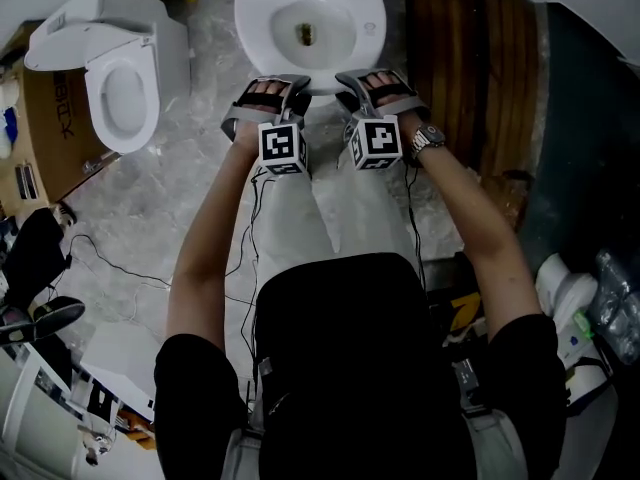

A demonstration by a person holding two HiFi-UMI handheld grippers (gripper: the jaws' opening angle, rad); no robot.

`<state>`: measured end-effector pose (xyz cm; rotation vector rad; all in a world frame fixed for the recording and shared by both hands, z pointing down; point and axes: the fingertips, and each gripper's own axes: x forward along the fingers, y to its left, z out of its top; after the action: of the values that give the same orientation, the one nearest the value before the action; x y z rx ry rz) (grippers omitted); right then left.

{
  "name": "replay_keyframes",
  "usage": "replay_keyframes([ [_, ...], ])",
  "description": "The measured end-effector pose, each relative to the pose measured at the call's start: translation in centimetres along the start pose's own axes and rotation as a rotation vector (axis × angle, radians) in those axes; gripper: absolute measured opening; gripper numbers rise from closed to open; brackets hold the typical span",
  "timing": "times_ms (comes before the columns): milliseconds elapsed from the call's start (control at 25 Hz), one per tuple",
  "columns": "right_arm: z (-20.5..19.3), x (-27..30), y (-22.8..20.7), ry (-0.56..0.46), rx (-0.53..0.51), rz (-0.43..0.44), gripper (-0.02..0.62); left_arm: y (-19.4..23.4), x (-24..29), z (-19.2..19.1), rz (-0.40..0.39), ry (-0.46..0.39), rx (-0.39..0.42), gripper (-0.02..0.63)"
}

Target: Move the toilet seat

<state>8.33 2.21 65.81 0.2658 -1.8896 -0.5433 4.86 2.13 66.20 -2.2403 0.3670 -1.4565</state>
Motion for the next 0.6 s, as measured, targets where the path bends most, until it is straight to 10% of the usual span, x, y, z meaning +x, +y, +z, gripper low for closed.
replay_keyframes([
  [600, -0.1, -0.5, -1.5, 0.053, -0.079, -0.054, 0.130, 2.1, -0.9, 0.4, 0.009, 0.092, 0.016, 0.149],
])
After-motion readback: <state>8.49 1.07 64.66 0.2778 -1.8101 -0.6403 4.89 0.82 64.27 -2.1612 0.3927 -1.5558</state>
